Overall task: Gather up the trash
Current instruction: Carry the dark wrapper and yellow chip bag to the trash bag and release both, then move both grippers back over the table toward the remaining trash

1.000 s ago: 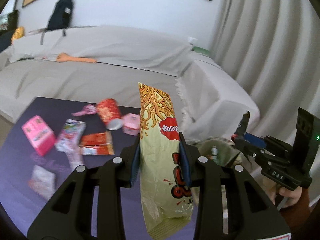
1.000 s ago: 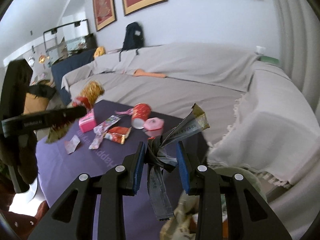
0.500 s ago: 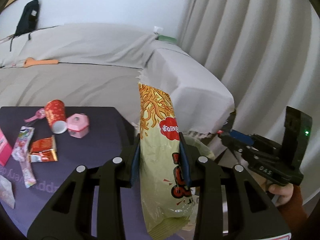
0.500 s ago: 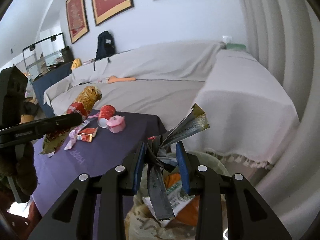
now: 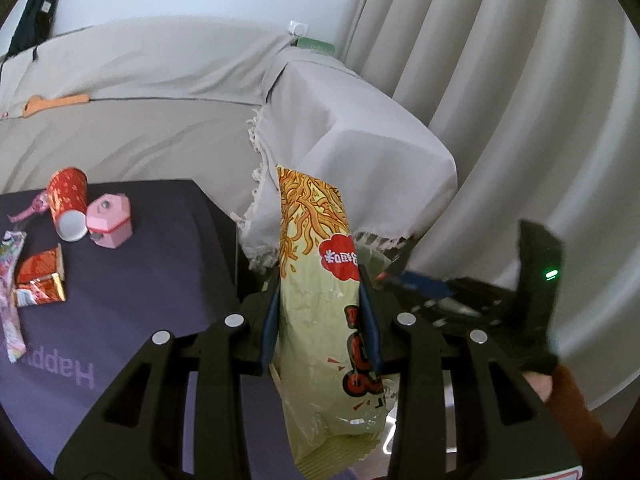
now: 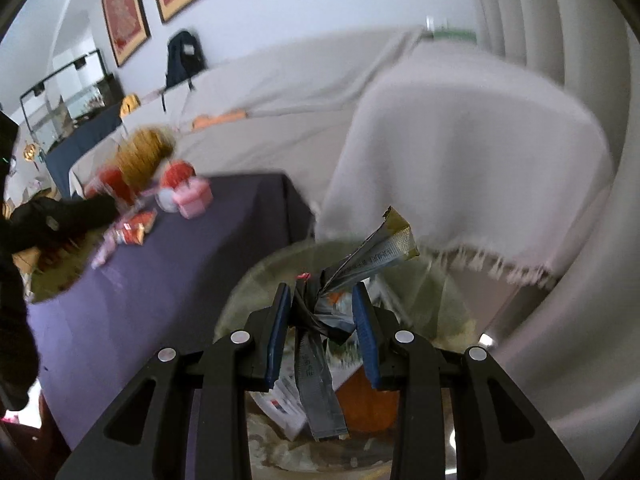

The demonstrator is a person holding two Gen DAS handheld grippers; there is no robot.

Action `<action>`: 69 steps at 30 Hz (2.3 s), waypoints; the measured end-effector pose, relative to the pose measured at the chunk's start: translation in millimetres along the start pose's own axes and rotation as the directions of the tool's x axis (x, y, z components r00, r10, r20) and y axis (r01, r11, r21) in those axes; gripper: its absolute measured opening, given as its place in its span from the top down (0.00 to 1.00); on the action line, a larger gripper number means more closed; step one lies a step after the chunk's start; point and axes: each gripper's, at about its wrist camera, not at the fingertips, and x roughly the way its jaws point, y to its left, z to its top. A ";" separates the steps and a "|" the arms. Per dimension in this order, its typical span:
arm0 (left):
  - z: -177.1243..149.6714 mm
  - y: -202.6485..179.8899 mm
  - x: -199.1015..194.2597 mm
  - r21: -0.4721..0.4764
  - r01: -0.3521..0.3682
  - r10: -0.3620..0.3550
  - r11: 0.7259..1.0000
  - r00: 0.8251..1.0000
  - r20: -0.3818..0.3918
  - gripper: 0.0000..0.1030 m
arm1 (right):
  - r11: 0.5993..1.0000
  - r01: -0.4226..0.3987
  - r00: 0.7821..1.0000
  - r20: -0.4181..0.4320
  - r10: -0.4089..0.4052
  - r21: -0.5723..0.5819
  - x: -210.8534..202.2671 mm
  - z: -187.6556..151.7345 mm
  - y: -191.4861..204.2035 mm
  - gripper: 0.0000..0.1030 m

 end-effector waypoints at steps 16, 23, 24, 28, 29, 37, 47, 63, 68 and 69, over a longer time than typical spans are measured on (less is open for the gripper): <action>-17.6 3.6 36.4 -0.024 0.020 -0.022 1.000 0.997 -0.077 0.68 | 1.000 -0.023 0.986 -0.168 0.025 0.013 60.3 -44.7 -3.9 0.60; -16.0 1.5 41.7 -0.036 0.040 -0.042 0.999 0.996 -0.074 0.67 | 0.998 -0.035 0.998 -0.046 0.037 0.057 13.7 -32.6 -16.3 0.55; -16.1 0.6 42.4 -0.040 0.046 -0.049 0.998 0.996 -0.073 0.67 | 0.998 -0.024 0.999 -0.024 0.025 0.062 5.2 -30.3 -19.3 0.55; -15.6 -7.9 51.5 -0.045 0.073 -0.077 0.996 0.994 -0.081 0.67 | 0.994 0.065 0.997 0.032 -0.068 0.093 -23.4 -23.5 -35.5 0.55; -16.2 -11.4 56.3 -0.043 0.081 -0.084 0.996 0.992 -0.090 0.67 | 0.991 0.082 0.995 0.044 -0.087 0.103 -29.8 -23.0 -40.7 0.55; -27.5 -40.7 110.4 0.002 0.091 -0.090 0.996 0.981 -0.174 0.67 | 0.980 0.099 0.989 0.092 -0.116 0.171 -51.9 -32.0 -73.5 0.55; -31.1 -33.4 142.2 -0.050 0.086 -0.094 0.995 0.975 -0.201 0.46 | 0.977 0.106 0.991 0.063 -0.120 0.183 -41.7 -44.5 -85.1 0.55; -46.6 61.5 -2.6 -0.063 -0.256 0.258 0.965 0.966 0.018 0.45 | 0.994 0.017 0.995 0.091 -0.027 0.111 -28.1 -29.6 -32.7 0.55; -69.9 128.5 -59.0 -0.174 -0.428 0.437 0.887 0.899 0.011 0.45 | 0.997 -0.043 0.996 0.077 0.038 0.061 -14.1 -17.6 6.9 0.55; -76.6 145.0 -71.8 -0.220 -0.444 0.456 0.869 0.890 0.004 0.45 | 0.997 -0.052 0.996 0.073 0.048 0.050 -10.9 -15.6 13.7 0.55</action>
